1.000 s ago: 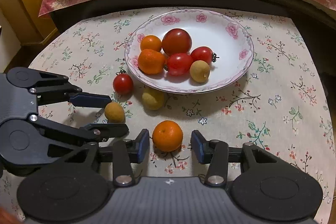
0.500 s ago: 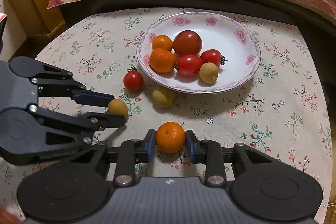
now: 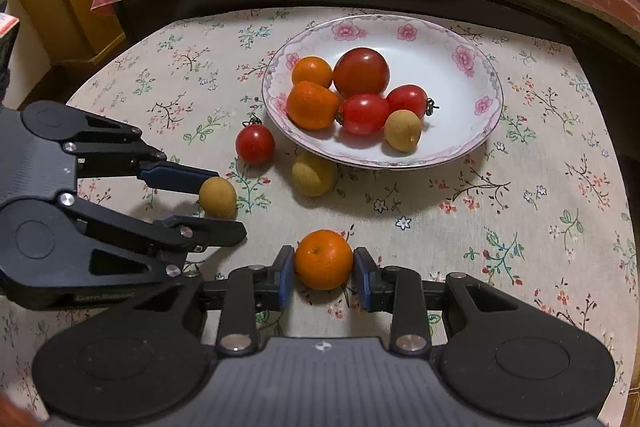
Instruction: Organize fruits
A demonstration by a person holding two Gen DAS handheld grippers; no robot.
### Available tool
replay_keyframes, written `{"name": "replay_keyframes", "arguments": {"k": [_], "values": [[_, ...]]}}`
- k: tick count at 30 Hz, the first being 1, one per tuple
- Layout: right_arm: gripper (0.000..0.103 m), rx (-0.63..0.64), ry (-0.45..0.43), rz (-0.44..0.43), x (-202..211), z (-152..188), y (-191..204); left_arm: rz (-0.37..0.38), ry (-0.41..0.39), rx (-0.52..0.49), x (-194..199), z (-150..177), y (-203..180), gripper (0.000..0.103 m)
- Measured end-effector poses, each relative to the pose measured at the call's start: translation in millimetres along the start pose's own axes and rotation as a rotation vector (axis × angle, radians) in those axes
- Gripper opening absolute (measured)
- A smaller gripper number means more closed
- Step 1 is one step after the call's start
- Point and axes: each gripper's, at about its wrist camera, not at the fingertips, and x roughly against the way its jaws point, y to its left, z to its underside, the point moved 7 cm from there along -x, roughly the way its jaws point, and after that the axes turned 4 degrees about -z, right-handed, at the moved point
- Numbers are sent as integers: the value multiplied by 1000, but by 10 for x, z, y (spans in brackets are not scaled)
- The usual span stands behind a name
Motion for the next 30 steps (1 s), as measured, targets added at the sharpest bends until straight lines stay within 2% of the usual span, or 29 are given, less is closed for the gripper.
{"name": "replay_keyframes", "arguments": {"k": [6, 9, 16, 19, 21, 24, 28, 30], "values": [[33, 0, 3, -4, -3, -6, -10, 10, -2, -5, -11, -7, -31, 54], [40, 1, 6, -9, -9, -8, 2, 1, -1, -2, -12, -5, -12, 54], [40, 23, 9, 7, -14, 1, 15, -11, -1, -6, -2, -10, -8, 47], [32, 20, 12, 15, -6, -8, -8, -20, -2, 0, 5, -15, 17, 39], [31, 14, 12, 19, -9, -15, -23, -19, -2, 12, 16, -14, 43, 38], [31, 15, 11, 20, -8, -17, -22, -23, 6, 12, 28, 13, 65, 42], [31, 7, 11, 19, -6, -22, -29, -38, 4, 9, 38, 23, 65, 54], [31, 4, 11, 19, -5, -24, -31, -39, 0, 9, 54, 26, 71, 56]]}}
